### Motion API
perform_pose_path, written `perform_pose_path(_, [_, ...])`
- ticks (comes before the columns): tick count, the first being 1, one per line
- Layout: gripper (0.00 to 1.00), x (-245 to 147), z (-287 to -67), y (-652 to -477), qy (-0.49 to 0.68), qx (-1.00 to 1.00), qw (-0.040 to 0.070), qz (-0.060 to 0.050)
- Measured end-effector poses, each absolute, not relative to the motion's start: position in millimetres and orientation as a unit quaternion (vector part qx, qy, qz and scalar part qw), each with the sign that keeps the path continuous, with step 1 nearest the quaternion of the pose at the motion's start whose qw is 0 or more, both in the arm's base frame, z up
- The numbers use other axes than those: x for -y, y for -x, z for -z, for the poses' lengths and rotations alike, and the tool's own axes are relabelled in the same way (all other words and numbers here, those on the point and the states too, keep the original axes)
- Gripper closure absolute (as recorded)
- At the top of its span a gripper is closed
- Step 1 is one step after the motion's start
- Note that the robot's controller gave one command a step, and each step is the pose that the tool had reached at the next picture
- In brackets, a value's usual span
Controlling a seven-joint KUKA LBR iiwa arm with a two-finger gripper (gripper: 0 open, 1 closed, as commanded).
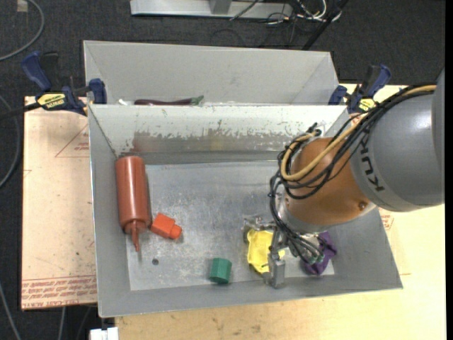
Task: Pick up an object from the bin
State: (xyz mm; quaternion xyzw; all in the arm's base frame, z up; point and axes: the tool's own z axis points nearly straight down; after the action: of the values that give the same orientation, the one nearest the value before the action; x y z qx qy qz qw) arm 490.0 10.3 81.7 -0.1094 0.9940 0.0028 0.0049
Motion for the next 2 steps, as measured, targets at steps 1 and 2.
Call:
perform_pose_path(1, [1.00, 37.8, -73.3, -487.5, 0.090, -0.996, 0.018, -0.002])
perform_pose_path(2, [1.00, 37.8, -73.3, -487.5, 0.090, -0.996, 0.018, -0.002])
